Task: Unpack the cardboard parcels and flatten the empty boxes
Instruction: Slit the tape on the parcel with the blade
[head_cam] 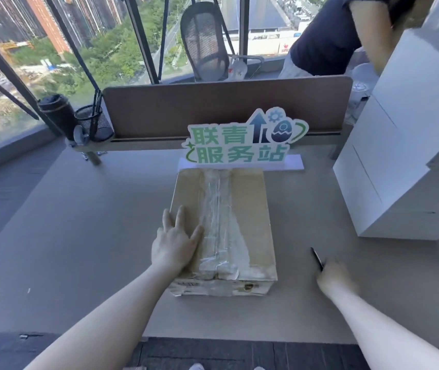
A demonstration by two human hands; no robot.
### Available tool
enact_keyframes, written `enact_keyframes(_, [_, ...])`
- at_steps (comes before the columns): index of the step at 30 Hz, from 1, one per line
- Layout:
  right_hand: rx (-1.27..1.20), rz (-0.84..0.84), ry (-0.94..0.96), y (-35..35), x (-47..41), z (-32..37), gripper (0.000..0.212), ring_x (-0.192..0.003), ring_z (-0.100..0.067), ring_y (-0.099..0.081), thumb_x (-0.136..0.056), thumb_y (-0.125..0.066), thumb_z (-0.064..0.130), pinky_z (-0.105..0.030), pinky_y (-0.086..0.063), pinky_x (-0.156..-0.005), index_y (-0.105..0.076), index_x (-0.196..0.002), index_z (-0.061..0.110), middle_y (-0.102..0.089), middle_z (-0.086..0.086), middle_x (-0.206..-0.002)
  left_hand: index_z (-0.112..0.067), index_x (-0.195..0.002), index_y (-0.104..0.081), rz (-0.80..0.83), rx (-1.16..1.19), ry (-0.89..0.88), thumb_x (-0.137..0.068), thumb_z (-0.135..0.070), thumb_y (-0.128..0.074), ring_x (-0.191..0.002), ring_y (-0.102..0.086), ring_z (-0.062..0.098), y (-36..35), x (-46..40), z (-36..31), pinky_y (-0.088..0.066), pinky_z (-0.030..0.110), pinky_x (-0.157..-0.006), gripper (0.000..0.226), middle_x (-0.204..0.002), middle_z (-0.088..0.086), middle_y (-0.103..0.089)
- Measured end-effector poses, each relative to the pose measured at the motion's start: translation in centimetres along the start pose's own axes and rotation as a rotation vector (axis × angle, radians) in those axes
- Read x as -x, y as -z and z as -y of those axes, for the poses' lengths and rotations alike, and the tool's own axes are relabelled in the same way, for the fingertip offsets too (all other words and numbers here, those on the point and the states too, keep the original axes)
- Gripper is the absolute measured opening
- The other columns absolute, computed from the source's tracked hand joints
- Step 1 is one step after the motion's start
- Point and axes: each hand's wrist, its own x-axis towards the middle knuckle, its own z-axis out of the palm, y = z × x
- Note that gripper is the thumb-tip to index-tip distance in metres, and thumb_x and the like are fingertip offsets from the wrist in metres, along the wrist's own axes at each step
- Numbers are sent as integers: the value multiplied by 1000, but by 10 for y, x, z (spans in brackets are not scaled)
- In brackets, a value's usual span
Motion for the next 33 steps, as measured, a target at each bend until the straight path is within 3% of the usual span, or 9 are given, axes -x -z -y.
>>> enact_keyframes(5, [51,23,46,6,-2,5,22,-108,-28,-63,-96,-42,14,-35,-48,-82,-56,-114,16,-63,-8,-114,-39,-152,-13,-38,-6,8,-91,-69,-35,-131,-43,34,-5,4,3,-41,44,-99,71,-161,4,-13])
enact_keyframes(9, [-325,-55,130,41,-6,45,14,-93,-33,-62,-97,-53,18,-38,-51,-74,-55,-106,9,-64,-16,-103,-39,-152,-12,-25,0,21,-91,-68,-34,-125,-49,34,-4,5,2,-43,41,-96,71,-159,3,-14])
enact_keyframes(11, [-531,-133,206,70,-5,77,13,-84,-32,-57,-97,-49,11,-37,-43,-67,-55,-108,8,-63,-14,-100,-40,-151,-9,0,8,22,-90,-68,-35,-123,-52,34,-3,4,3,-44,40,-94,72,-159,1,-12])
enact_keyframes(15, [-647,-242,384,126,0,144,22,-83,-28,-53,-99,-41,7,-32,-33,-66,-56,-111,16,-62,-3,-98,-34,-153,-10,20,22,17,-91,-63,-41,-134,-38,34,8,-20,3,-40,43,-99,75,-162,2,-7])
enact_keyframes(19, [-536,-158,493,152,-3,203,20,-96,-21,-58,-102,-42,20,-37,-47,-81,-57,-116,23,-60,9,-106,-24,-148,-25,14,26,-152,-94,-52,-45,-138,-28,33,26,-78,-4,-36,46,-106,64,-162,2,-13])
enact_keyframes(22, [-328,-127,566,158,-8,238,23,-89,-22,-62,-102,-45,34,-40,-52,-78,-63,-105,20,-68,2,-102,-20,-142,-37,28,13,-269,-95,-46,-45,-141,-23,31,32,-124,-11,-32,47,-109,55,-159,0,-21])
enact_keyframes(26, [-159,-66,577,156,-25,266,31,-108,-22,-61,-104,-45,33,-33,-49,-81,-67,-123,24,-66,4,-127,-19,-147,-36,66,19,-306,-97,-43,-41,-147,-15,28,29,-167,-23,-26,49,-113,55,-160,2,-23])
enact_keyframes(30, [-45,-24,618,158,-43,280,32,-122,-21,-56,-104,-43,32,-35,-50,-93,-64,-129,33,-60,7,-138,-22,-116,-58,80,193,-311,-94,-40,-48,-132,-33,28,20,-178,-28,-40,40,-98,30,-132,0,-54])
enact_keyframes(33, [-14,38,696,164,-54,292,32,-128,-21,-52,-103,-46,28,-37,-46,-102,-64,-129,32,-59,7,-139,-24,-116,-61,17,313,-298,-92,-37,-55,-125,-37,23,17,-177,-26,-39,33,-91,28,-126,-6,-57])
